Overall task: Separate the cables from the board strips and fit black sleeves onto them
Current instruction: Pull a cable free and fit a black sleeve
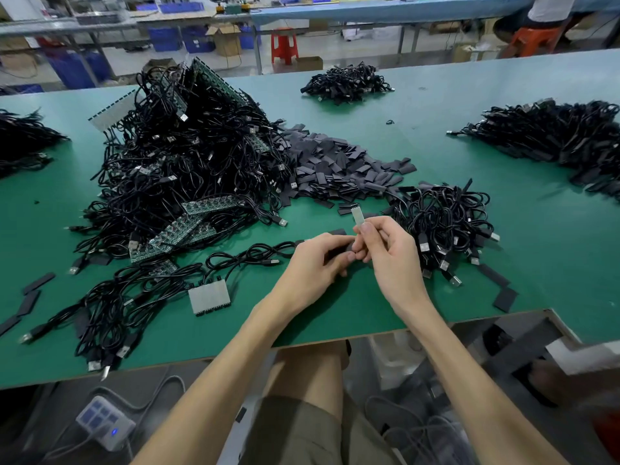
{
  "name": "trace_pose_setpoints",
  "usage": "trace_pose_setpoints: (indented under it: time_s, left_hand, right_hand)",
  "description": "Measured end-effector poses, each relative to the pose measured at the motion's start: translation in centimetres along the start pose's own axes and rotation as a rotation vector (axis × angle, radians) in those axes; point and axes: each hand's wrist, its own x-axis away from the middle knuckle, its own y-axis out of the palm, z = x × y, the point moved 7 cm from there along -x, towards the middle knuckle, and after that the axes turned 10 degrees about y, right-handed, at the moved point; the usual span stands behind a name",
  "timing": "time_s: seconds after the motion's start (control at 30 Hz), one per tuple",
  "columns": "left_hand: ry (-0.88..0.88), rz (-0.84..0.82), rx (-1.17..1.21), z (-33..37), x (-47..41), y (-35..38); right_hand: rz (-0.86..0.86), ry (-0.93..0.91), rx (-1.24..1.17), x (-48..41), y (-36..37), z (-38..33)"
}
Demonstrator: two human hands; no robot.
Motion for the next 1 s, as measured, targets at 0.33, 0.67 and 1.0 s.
trace_pose_setpoints:
  time_s: [0.33, 0.67, 1.0]
  left_hand:
    - [-0.029, 0.077, 0.009, -0.2, 0.2, -0.6]
    - [-0.093, 0.203, 0.245, -0.7, 0.6, -1.3]
    - [0.059, 0.177, -0.129, 0.6, 0.5, -1.4]
  right_hand:
    - [0.027, 0.001, -0.020, 0.0, -0.4, 0.2]
    - [-0.006, 0.015, 0.054, 0.3, 0.2, 0.0]
    - [0.043, 0.036, 0.028, 0.3, -0.2, 0.2]
